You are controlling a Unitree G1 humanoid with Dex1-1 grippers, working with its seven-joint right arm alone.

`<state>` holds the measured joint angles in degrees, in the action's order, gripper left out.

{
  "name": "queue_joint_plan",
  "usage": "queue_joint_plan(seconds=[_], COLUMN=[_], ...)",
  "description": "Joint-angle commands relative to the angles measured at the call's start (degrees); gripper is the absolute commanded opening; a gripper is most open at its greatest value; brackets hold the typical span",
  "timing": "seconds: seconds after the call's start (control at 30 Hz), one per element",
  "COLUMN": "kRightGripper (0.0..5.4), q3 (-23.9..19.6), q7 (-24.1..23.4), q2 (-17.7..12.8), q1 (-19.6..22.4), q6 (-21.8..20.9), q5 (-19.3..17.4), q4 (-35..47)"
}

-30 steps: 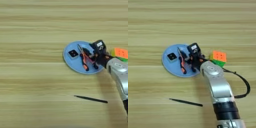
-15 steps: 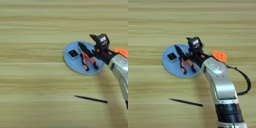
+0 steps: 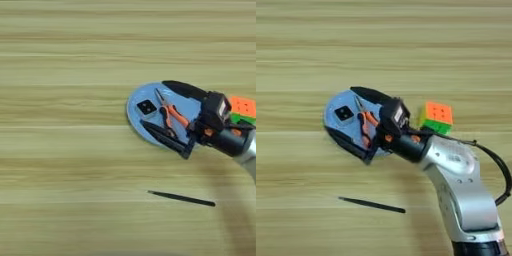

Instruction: Move the objects on the table

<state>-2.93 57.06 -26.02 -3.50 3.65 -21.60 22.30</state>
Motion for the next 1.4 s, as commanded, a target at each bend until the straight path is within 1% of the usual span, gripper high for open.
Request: queue_joint_plan(seconds=[0.03,0.13,0.2,0.3,0.37,0.47,0.5,0.53,0.63,0.7,0.8,0.93,0.97,1.13,1.4], kRightGripper=[5.36,5.36,5.36,5.36,5.36,5.36,5.36,5.36,5.36,5.36,5.36,5.36,5.36,5.36,5.36], q3=[-2.30,-2.76,-2.65,-1.66,-0.89,-0.05,0.34,0.93,2.76,3.44,4.27,5.27,5.38,5.18,5.90], q7=[4.03,5.51,6.57,10.88,13.54,15.36,16.06,16.73,18.43,18.14,17.57,15.02,14.69,12.99,11.54], q2=[-4.52,-6.04,-6.70,-8.08,-8.74,-9.16,-9.37,-9.83,-12.32,-12.95,-13.25,-13.43,-13.50,-13.65,-13.19], q1=[-0.58,-1.36,-1.88,-3.79,-5.22,-6.45,-6.65,-6.82,-7.73,-7.90,-7.52,-6.75,-6.67,-5.65,-4.36], q6=[-3.68,-2.84,-3.99,-7.12,-7.73,-8.40,-9.31,-10.72,-11.60,-11.34,-10.84,-11.55,-11.79,-13.30,-15.39], q5=[-1.97,-2.32,-1.59,-1.29,-1.96,-1.54,-0.83,0.76,4.70,6.37,7.57,11.94,12.52,14.50,16.13], q4=[0.11,-0.90,-1.68,-2.67,-3.30,-4.51,-5.19,-6.27,-8.64,-9.34,-10.21,-12.59,-12.98,-16.35,-21.02])
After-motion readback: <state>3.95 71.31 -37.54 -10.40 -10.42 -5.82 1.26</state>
